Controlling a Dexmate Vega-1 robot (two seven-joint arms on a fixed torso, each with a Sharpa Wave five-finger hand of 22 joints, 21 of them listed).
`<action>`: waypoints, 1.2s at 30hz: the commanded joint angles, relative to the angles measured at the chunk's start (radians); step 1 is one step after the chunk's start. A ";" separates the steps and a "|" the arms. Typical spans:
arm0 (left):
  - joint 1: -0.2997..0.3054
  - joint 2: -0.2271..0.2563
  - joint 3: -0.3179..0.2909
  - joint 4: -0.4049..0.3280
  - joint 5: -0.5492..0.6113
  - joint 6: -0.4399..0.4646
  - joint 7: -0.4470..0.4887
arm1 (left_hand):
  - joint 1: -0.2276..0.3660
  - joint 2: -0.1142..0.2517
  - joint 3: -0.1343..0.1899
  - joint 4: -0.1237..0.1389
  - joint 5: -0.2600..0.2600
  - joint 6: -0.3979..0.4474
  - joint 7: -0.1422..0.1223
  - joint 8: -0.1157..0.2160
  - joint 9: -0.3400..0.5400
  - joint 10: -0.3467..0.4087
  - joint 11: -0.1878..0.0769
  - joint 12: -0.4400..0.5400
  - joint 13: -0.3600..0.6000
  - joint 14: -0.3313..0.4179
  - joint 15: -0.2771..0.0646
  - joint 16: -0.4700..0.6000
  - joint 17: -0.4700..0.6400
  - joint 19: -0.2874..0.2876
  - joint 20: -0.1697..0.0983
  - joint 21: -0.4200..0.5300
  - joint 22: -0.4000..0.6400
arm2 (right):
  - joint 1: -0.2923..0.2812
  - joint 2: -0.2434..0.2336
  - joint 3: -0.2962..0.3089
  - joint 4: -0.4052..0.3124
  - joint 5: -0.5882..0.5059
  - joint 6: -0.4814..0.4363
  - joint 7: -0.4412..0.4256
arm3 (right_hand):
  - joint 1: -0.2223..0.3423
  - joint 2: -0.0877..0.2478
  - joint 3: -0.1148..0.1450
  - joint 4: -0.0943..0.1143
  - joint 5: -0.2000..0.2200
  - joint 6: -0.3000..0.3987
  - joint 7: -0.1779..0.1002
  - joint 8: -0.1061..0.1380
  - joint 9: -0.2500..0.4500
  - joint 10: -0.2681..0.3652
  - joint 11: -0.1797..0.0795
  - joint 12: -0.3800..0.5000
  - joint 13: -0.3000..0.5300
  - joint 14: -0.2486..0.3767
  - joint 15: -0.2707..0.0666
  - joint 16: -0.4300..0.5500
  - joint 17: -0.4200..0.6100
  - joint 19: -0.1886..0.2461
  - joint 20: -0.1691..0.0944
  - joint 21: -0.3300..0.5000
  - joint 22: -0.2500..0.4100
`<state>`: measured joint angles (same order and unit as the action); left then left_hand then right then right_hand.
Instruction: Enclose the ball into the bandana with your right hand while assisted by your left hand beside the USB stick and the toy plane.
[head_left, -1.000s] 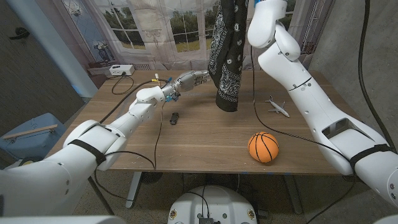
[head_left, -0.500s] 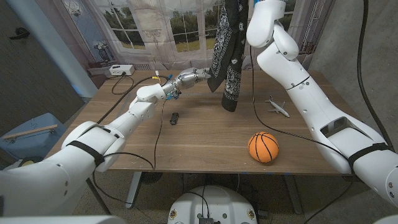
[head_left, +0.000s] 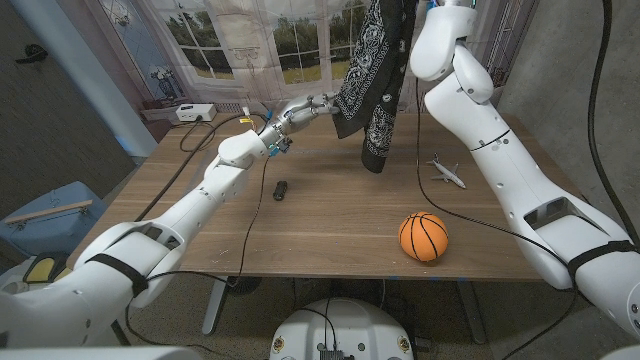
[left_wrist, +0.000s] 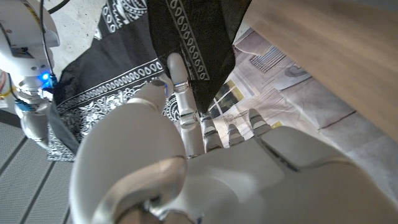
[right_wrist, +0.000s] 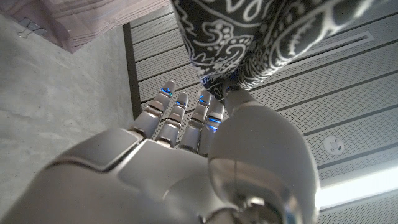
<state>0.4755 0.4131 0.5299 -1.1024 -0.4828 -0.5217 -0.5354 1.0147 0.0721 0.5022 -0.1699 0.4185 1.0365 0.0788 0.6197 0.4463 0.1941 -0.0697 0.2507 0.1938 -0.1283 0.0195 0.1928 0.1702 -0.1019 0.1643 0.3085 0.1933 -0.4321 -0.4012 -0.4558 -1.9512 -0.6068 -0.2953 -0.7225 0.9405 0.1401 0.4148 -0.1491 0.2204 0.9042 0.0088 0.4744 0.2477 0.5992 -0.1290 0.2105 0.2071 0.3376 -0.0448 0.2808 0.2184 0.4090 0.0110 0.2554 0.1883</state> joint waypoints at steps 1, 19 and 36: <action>0.008 0.072 0.030 -0.223 0.048 0.050 0.053 | 0.002 -0.016 0.006 0.001 0.017 0.017 -0.008 0.013 0.014 0.007 0.000 -0.003 0.002 0.003 -0.005 0.004 0.002 0.008 -0.003 0.004 0.004 | -0.160 -0.054 0.148 -0.125 0.033 -0.129 -0.027 | 0.013 0.002 0.013 -0.001 0.009 0.064 -0.015 0.119 0.002 0.008 0.001 -0.001 0.003 0.007 -0.140 -0.003 -0.001 0.001 0.015 -0.004 0.001; -0.012 0.085 0.021 -0.327 -0.004 0.120 0.058 | -0.006 -0.027 0.014 0.014 0.086 -0.001 -0.010 0.057 0.085 0.033 0.000 -0.005 0.004 0.045 -0.014 0.012 0.007 0.029 -0.011 0.009 0.006 | -0.404 -0.096 0.363 -0.303 0.155 -0.318 -0.003 | 0.002 0.002 0.024 0.005 0.003 0.056 -0.012 0.131 0.014 -0.018 0.013 -0.014 0.004 -0.017 -0.126 -0.020 0.002 -0.022 0.022 -0.015 0.001; -0.020 0.134 -0.002 -0.493 -0.020 0.146 0.051 | -0.021 -0.036 0.022 0.022 0.136 -0.006 -0.023 0.095 0.141 0.052 -0.005 -0.006 0.007 0.067 -0.020 0.012 0.011 0.046 -0.014 0.015 0.008 | -0.794 -0.189 0.665 -0.596 0.324 -0.334 0.235 | -0.006 0.007 0.041 0.007 -0.010 0.034 -0.003 0.149 0.040 -0.082 0.039 -0.029 0.006 -0.090 -0.083 -0.052 0.011 -0.064 0.040 -0.031 0.002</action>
<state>0.4627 0.5175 0.5396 -1.4950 -0.4894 -0.4021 -0.4784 0.9987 0.0410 0.5184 -0.1528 0.5433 1.0299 0.0693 0.7068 0.5786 0.2368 -0.0765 0.2500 0.1979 -0.0657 -0.0001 0.2007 0.1787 -0.0643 0.1482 0.3182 0.1979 -0.9700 -0.5201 0.0085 -2.3591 -0.3776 -0.6019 -0.6581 0.9430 0.1376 0.4488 -0.1447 0.2127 0.9041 0.0089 0.4744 0.2674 0.5283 -0.0944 0.1847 0.2119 0.2612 -0.0377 0.2359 0.2252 0.3506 0.0477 0.2281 0.1887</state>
